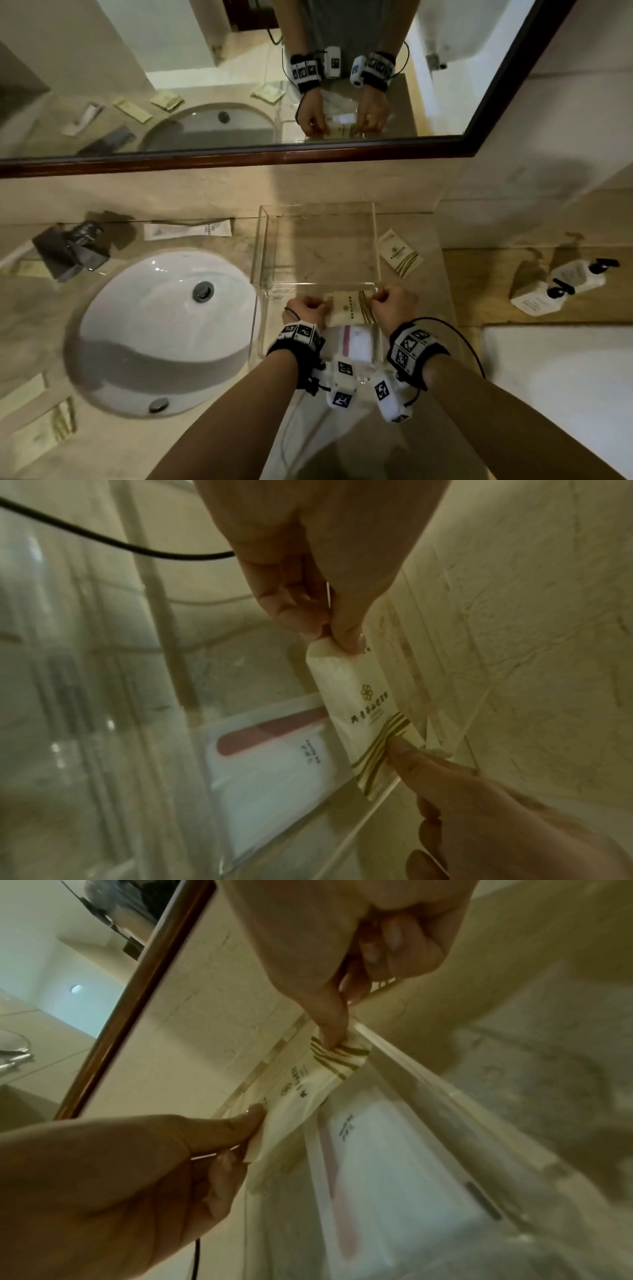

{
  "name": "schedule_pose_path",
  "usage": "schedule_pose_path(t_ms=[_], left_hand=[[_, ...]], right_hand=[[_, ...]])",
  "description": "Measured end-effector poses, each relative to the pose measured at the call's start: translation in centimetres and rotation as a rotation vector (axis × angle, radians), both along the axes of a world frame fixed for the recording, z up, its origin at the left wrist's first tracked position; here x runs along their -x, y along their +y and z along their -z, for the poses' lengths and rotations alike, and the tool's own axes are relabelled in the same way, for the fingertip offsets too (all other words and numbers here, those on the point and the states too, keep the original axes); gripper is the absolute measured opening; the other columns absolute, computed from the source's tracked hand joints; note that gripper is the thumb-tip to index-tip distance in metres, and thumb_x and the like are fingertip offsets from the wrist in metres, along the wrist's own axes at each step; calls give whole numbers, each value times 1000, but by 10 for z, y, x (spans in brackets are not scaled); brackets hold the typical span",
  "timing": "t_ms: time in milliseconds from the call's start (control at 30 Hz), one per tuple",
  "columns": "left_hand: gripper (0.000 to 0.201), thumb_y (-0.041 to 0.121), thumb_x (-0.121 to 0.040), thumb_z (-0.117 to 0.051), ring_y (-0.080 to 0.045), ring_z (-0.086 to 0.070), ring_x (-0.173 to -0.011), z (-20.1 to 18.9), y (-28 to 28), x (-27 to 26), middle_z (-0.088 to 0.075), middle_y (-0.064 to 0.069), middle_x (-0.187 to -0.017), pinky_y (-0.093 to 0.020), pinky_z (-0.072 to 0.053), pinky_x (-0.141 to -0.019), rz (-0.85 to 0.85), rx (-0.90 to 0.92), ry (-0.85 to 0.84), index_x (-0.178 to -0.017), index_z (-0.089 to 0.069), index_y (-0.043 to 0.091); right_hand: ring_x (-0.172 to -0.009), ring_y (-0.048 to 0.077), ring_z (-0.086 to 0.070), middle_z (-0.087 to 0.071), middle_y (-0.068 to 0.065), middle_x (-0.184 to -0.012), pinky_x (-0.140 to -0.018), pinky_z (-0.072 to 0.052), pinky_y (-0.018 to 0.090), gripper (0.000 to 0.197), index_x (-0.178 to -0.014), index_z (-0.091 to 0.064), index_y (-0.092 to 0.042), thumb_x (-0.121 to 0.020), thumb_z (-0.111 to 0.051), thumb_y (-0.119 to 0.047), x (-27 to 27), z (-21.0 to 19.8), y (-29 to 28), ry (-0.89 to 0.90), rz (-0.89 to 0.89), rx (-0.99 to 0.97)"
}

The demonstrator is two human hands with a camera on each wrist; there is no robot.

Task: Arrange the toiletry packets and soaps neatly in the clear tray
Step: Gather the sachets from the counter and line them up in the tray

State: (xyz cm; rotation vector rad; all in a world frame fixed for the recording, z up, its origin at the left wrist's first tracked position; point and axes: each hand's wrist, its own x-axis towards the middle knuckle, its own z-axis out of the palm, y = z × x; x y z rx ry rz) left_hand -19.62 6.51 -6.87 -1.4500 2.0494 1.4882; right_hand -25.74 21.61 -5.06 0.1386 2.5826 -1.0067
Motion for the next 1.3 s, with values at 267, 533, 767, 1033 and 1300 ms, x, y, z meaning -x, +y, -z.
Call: schedule_pose_path(t_ms=[267,533,767,1033,1300], left_hand=[[34,45,-73,-77,-29,-71,-91,2,-1,13,-76,-11,-92,-40,-58,-83,60,37,-26,-90,-75,17],[27,38,-78,-73,-21,-61,-78,-22,4,16,-67,-2,-80,-33,-53,-80,38,185,164,-80,-63,13],[19,38,-87,-64,-11,-63,-81,-59,31,68,-66,6,-87,-23,-53,-72,495,280,305,-94,-65,20],[40,28,-93,-57,-28,-44,-125,-42,66,140,-47,-6,-136,-38,-41,-103,1057,519,145,-130,-50,15],[66,27,-86,-62,-30,-29,-134,-19,75,177,-43,-7,-142,-47,-27,-107,1389,916,-25,-143,-31,13]], right_hand=[[-75,23,-62,-62,6,-77,-68,-57,36,12,-77,-58,-12,-81,-60,-1,7,6,-4,-17,-33,-36],[-76,18,-64,-66,2,-82,-66,-54,29,8,-83,-60,-13,-83,-68,-16,9,-2,12,-64,69,136],[-96,30,-62,-66,14,-108,-70,-44,29,32,-108,-57,-10,-83,-69,-26,56,-1,54,-103,280,33],[-97,33,-63,-64,13,-109,-72,-52,33,49,-111,-46,-11,-75,-73,-32,88,26,59,-183,266,-60],[-86,31,-64,-66,10,-95,-75,-56,41,30,-100,-48,-17,-78,-64,-29,104,41,59,-132,187,-139]])
